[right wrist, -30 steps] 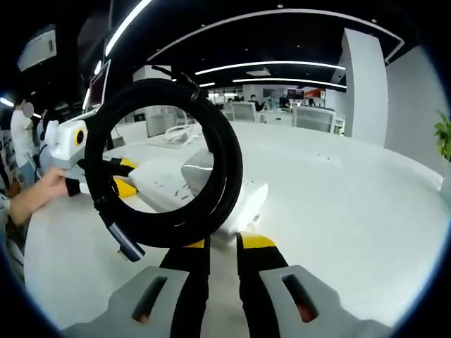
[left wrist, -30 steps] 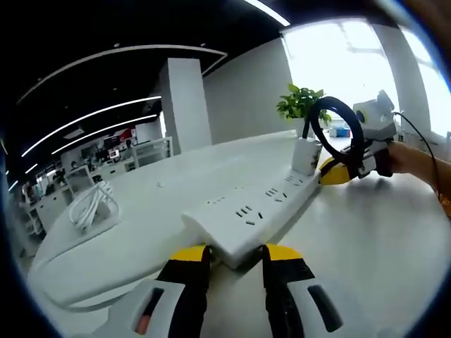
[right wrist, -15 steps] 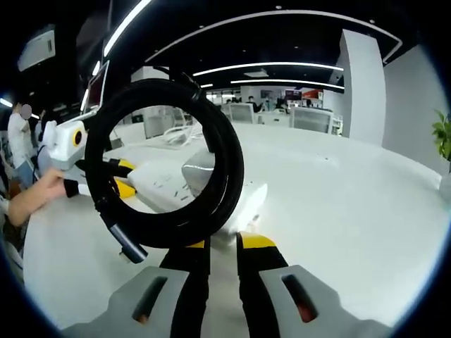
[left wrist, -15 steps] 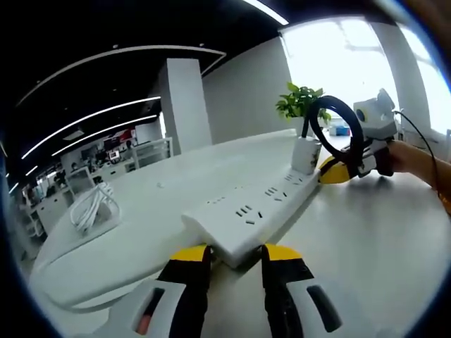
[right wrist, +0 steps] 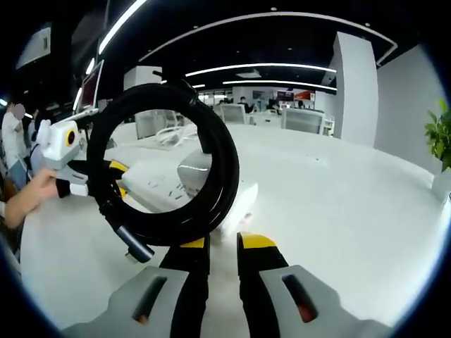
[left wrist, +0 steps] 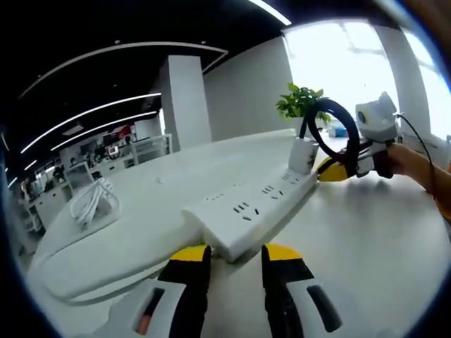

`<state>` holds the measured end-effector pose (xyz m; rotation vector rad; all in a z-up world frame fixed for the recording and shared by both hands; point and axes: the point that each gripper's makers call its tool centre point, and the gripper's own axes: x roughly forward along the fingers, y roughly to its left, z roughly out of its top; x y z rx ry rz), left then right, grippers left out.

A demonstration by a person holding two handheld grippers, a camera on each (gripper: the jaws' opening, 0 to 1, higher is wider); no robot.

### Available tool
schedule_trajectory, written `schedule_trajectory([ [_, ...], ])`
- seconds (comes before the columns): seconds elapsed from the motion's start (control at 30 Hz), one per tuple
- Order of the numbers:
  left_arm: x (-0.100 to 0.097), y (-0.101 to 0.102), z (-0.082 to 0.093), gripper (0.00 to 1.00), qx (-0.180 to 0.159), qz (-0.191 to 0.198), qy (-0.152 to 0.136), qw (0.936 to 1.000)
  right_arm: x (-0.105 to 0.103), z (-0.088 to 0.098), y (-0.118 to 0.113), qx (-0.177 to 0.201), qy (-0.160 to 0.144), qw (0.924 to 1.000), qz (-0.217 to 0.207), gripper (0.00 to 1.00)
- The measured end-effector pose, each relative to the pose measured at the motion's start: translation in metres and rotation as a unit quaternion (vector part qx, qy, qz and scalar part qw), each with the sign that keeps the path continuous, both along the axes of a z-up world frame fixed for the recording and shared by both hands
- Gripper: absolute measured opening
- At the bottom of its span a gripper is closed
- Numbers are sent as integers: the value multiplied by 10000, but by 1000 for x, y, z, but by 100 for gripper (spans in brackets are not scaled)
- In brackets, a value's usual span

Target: Straighten the power strip on the desk, plug the charger into it

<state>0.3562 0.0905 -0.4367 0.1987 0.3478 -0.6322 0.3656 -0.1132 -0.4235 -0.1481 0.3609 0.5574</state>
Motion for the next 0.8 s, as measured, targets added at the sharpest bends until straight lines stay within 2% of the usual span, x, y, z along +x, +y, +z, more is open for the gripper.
schedule_trajectory([
  [0.07,0,6,0,29,-40,68,69,9999,-2,1,-5,79,-20,10000,-56,15],
  [0.2,3,16,6,29,-208,248,31,9995,-5,6,-15,391,-54,9991,-163,15],
  [0.4,2,23,14,29,-430,386,-17,9983,-13,14,-28,359,-175,9988,-299,15],
  [0.63,-4,24,29,29,-498,477,-222,9974,-26,20,-31,396,-225,9982,-388,16],
  [0.8,-20,18,37,29,-432,493,-419,9970,-40,27,-29,447,-277,9976,-453,18],
])
